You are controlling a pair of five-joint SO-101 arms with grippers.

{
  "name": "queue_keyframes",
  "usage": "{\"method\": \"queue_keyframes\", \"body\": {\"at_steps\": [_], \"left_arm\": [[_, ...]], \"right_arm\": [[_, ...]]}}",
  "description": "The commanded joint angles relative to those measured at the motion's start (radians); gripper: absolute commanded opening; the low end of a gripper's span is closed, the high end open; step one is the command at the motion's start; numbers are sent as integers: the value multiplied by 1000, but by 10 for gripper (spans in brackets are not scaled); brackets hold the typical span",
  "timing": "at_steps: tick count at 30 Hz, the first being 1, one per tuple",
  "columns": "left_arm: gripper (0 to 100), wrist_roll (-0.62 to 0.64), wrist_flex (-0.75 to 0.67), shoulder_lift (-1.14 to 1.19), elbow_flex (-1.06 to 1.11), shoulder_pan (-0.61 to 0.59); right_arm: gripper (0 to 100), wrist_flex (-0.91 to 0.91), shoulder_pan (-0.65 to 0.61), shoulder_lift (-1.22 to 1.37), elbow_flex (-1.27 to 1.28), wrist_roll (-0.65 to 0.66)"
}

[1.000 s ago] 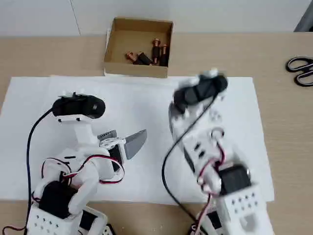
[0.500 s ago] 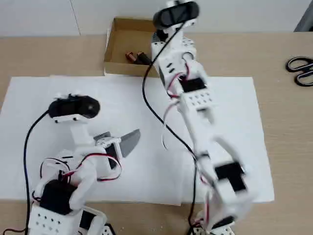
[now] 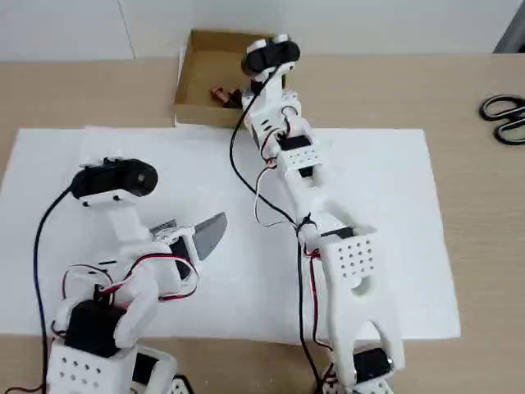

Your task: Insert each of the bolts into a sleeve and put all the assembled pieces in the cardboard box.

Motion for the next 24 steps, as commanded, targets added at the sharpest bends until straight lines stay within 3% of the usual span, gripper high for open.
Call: {"method": "queue_keyframes", "body": {"at_steps": [1,7,15,24], "left_arm": [[275,3,-2,-8,-5,-3],[275,3,0,-8,-4,-3],[275,-2,-5,-8,-39,-3],[275,-3,2,-9,-228,-5]], "right_arm": [[75,-25,7,-21,-77,8],[217,-25,7,-25,-77,8],[226,-5,21,-102,-84,9],[226,444,28,-535,-84,9]]}}
